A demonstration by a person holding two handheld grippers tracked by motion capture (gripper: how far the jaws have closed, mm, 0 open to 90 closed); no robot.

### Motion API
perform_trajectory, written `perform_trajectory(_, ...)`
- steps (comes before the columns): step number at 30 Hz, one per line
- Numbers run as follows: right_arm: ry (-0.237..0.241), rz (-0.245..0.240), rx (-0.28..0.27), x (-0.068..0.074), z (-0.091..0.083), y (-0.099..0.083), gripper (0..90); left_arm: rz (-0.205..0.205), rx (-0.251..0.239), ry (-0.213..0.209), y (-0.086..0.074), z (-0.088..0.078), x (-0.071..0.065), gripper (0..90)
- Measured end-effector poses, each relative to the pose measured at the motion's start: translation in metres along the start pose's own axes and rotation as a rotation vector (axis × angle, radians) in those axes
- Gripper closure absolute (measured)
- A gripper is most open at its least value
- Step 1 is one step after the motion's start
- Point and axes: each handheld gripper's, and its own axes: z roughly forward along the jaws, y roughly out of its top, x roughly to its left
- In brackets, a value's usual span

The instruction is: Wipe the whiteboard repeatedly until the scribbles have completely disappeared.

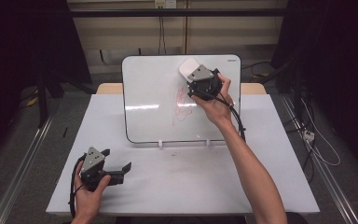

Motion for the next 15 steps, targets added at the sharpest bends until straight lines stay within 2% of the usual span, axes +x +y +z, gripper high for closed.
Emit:
perform_trajectory(4, 0.014, -0.012, -0.004, 0.010, -0.001, -0.004, 31.6, -0.002, 0.003, -0.002, -0.001, -0.001, 0.001, 5.2)
perform_trajectory(11, 0.049, -0.067, -0.017, 0.031, -0.005, -0.009, 31.6, -0.015, -0.004, 0.004, -0.001, -0.002, 0.002, 5.2)
perform_trajectory(12, 0.047, -0.075, -0.016, 0.032, -0.006, -0.009, 31.6, -0.015, -0.006, 0.003, -0.001, -0.002, 0.002, 5.2)
perform_trajectory(15, 0.064, -0.061, -0.020, 0.029, -0.004, -0.009, 31.6, -0.012, -0.013, 0.007, 0.000, -0.004, 0.003, 5.2)
